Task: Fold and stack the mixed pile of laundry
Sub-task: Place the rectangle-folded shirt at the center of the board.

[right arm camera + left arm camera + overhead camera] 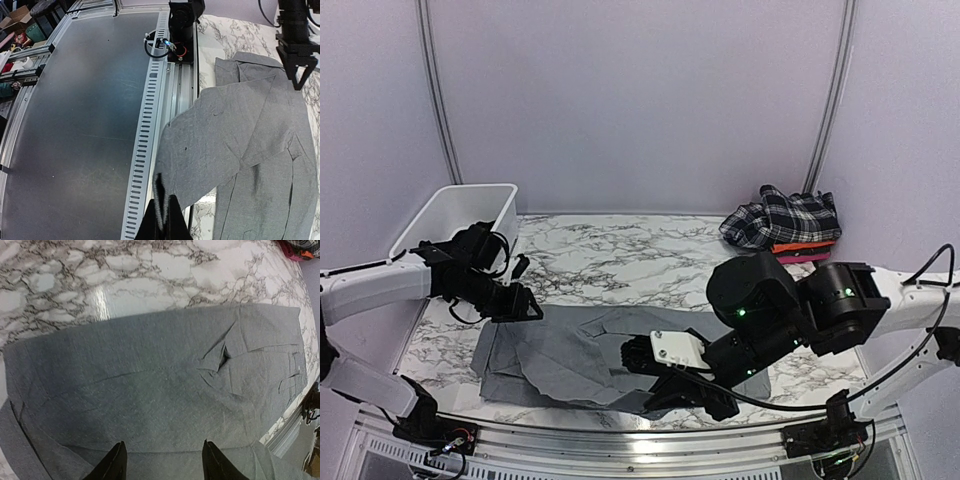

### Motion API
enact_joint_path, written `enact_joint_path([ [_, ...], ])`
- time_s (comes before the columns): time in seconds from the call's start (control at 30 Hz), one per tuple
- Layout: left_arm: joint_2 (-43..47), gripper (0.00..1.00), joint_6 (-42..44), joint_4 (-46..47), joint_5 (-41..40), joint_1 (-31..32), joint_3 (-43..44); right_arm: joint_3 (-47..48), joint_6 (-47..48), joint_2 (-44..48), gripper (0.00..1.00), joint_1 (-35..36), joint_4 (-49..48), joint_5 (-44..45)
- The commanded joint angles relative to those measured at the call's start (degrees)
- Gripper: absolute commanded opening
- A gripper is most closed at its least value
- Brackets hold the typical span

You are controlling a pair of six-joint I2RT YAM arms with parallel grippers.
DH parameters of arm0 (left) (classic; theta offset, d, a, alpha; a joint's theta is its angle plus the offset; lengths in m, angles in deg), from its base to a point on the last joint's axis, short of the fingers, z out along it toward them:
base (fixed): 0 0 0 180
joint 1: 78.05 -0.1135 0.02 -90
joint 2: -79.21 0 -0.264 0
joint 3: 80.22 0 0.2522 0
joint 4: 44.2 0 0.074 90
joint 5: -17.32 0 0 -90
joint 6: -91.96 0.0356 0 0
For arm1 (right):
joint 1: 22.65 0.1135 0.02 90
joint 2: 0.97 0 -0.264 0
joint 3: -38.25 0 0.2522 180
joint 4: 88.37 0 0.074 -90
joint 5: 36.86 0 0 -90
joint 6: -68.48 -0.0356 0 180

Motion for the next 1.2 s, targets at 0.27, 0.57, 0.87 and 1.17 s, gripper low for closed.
enact_joint_path([
  [0.27,-9.84,0.44,3.41,0.02,1.59,3.55,-2.96,-5.04,-5.25,3.42,0.0,-2.61,-7.17,5.28],
  [0.57,-12.15,0.42,5.19,1.42,6.37,6.29,9.01,7.89,0.69,-7.84,0.0,-2.42,-6.91,-0.63],
  [0.87,-19.15,0.41,7.17,2.6,8.82,8.98,7.91,23.62,4.03,-15.6,0.0,-3.6,-4.8,-3.32],
  [1.17,-24.55,0.44,7.77,1.42,8.46,10.29,6.23,25.19,3.93,-14.96,0.0,-7.31,-4.27,-3.29],
])
